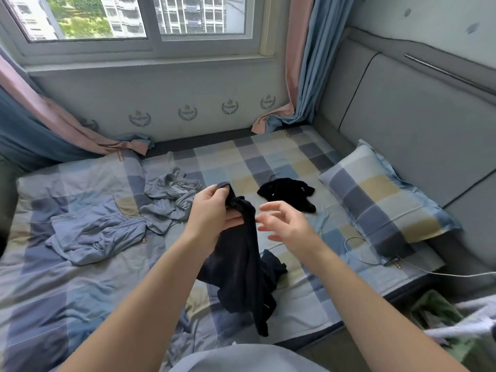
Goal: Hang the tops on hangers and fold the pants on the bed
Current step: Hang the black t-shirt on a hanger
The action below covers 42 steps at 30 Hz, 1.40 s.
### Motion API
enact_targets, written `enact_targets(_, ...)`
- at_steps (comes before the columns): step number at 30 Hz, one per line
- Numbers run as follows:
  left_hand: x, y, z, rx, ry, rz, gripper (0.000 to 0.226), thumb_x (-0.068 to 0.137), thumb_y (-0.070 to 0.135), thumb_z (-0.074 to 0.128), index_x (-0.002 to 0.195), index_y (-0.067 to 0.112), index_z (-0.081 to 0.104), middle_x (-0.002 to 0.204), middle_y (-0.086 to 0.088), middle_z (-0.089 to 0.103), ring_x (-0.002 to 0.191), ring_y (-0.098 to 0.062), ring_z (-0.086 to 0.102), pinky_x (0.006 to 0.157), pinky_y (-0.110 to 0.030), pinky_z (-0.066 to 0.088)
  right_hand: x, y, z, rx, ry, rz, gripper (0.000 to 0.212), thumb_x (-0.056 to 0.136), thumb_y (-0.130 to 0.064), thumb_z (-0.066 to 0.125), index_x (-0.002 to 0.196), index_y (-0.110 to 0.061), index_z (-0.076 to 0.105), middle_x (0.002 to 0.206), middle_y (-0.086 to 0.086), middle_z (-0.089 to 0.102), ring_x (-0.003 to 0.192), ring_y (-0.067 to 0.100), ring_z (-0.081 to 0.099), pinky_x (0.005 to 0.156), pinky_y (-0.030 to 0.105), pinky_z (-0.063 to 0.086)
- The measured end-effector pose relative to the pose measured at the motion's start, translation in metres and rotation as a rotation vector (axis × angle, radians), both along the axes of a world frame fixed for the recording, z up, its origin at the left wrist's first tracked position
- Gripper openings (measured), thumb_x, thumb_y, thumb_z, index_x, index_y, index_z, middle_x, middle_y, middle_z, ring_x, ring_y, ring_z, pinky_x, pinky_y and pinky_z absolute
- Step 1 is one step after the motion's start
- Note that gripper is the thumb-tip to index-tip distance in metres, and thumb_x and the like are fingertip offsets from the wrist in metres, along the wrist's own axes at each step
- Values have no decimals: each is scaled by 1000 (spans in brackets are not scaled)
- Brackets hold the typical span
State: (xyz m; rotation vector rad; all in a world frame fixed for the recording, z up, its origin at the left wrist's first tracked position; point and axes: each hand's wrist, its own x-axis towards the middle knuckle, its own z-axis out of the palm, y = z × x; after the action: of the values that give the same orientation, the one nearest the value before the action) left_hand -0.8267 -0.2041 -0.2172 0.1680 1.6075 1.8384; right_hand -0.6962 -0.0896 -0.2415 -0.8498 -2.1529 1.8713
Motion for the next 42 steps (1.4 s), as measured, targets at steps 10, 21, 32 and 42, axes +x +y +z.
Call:
enact_targets(10,9,5,27,166,-60,-7,22,108,13,40,89,7,51,78,-17,72,78,-34,75,67,-43,61,6,-11,-80,271,-257,-26,32,100,-18,52,69,-24,51,56,-13,51,56,2,50,54,24,34)
enact_targets(21,-22,-5,12,211,-104,95,18,107,11,43,91,7,51,83,-15,74,86,-31,75,75,-43,62,55,55,-140,238,-492,-204,34,97,-16,60,64,-9,54,57,0,47,64,18,45,62,34,34)
enact_targets(32,9,-8,-45,-338,99,-457,14,97,26,64,109,19,68,113,-2,75,103,-22,72,96,-43,55,7,37,-21,-294,-148,-400,27,104,-17,50,87,-6,68,80,10,70,74,24,67,72,37,52)
enact_targets(42,42,3,-78,-408,366,-749,63,64,51,74,121,30,59,115,12,68,105,-8,67,96,-38,54,2,14,55,-362,106,-314,36,102,-29,55,105,4,68,94,16,75,91,28,73,84,41,56)
